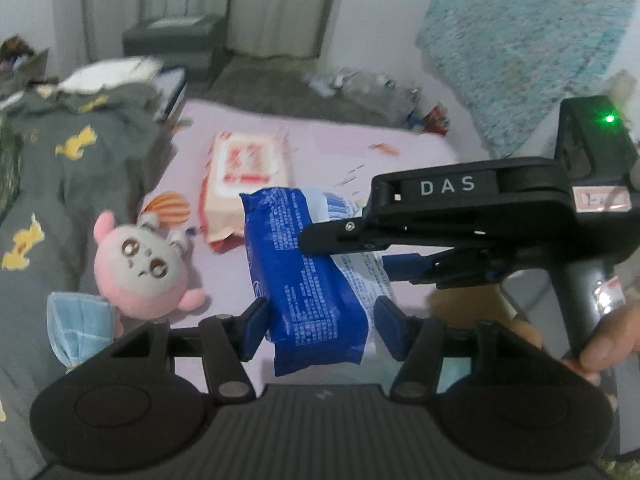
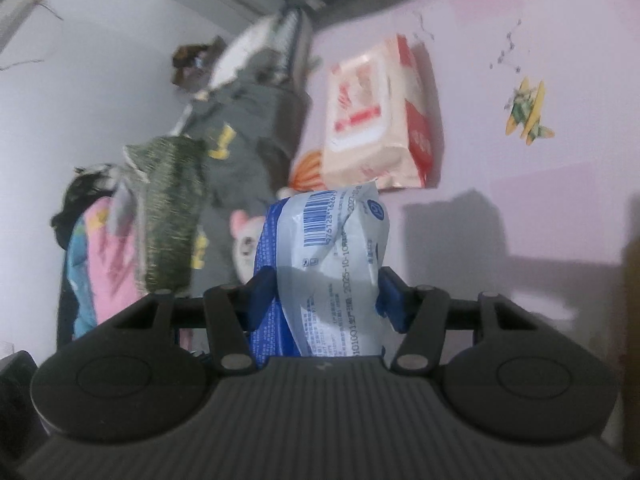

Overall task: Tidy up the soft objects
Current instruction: 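Carry the wipes packet into the cardboard box and open the right gripper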

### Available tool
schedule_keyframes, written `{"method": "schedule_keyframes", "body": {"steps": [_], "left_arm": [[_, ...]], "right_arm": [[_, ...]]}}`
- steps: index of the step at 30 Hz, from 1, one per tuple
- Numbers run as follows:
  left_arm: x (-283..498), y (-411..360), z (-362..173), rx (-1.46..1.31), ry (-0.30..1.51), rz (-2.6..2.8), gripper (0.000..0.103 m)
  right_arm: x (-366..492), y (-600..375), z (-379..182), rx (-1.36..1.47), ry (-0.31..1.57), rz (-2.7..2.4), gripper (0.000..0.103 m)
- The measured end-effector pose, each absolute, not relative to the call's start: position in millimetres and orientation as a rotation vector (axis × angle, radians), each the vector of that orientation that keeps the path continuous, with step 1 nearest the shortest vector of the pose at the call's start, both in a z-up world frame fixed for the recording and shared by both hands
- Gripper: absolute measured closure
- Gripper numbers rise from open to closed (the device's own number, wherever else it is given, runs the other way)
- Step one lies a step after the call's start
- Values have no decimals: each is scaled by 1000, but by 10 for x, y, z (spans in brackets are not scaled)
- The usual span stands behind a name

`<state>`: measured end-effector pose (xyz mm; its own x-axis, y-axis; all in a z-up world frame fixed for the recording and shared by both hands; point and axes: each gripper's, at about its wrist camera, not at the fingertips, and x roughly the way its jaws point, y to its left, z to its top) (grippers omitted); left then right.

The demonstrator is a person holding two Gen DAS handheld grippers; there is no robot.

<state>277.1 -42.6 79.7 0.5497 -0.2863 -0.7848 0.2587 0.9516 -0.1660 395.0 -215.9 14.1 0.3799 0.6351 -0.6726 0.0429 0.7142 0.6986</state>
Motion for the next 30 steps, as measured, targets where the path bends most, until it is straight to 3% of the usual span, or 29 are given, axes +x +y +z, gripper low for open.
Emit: {"method": "schedule_keyframes", "body": {"steps": [14,22,30], "left_arm": [[1669,-1753,1146,88,833,-630,45],[1408,-2444,862,163,944,-769,46],[1557,-2687,353,237,1061,-712,50]], "right_arm": [[2381,-3683,810,835,952,263,47],[1702,-4472,554,929,920,164,47],[1713,-4710,-4,972,990,161,47]]}}
